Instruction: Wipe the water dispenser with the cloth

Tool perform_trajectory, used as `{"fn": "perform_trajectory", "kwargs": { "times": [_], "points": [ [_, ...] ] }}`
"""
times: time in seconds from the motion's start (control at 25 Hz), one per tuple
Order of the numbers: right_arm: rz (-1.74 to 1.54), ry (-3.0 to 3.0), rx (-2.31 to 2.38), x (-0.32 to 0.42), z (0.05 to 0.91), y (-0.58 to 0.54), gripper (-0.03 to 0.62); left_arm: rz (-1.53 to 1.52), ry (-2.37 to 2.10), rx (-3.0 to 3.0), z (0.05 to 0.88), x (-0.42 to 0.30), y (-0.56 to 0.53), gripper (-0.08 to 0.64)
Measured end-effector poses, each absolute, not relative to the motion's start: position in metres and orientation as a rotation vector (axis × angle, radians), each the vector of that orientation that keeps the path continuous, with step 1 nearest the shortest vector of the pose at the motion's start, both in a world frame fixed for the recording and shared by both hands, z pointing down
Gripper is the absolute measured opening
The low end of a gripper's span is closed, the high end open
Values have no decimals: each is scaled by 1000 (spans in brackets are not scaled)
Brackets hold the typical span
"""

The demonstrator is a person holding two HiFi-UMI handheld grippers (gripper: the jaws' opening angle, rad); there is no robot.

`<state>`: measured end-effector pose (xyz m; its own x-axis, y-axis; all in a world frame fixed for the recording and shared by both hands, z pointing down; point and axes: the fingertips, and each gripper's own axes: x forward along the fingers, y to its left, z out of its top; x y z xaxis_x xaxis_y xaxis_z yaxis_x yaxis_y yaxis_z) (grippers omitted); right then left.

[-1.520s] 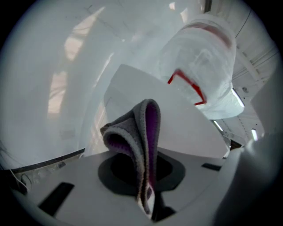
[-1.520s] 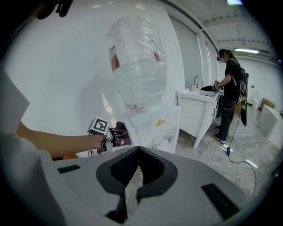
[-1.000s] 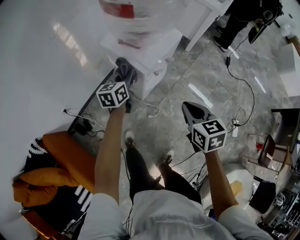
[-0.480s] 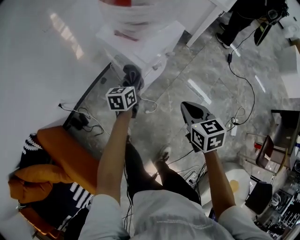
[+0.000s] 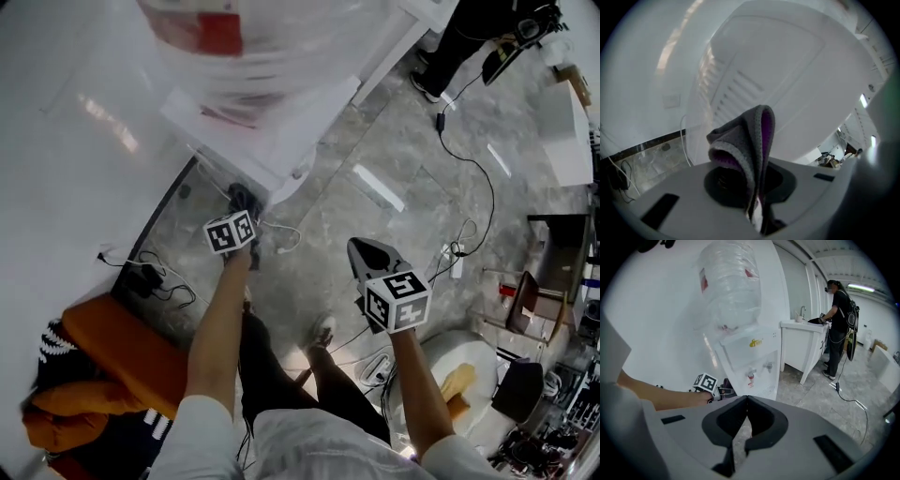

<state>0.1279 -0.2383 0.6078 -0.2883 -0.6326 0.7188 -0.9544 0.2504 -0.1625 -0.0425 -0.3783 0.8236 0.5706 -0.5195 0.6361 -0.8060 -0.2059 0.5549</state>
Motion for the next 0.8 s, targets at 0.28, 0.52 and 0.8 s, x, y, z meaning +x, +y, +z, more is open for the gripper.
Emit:
{"fn": "perform_trajectory", "kwargs": {
  "times": [0.28,0.52,0.8],
  "points": [
    [827,-1978,1474,117,623,-253,14,428,-1050,1772,871,-59,-402,46],
    [854,-2009,1496,106,611,-248,14,445,-1096,1916,807,-92,-437,46],
    [771,-2099,1518,112,543,-229,14,350,-1152,2155,664,-89,-418,46]
  ]
}}
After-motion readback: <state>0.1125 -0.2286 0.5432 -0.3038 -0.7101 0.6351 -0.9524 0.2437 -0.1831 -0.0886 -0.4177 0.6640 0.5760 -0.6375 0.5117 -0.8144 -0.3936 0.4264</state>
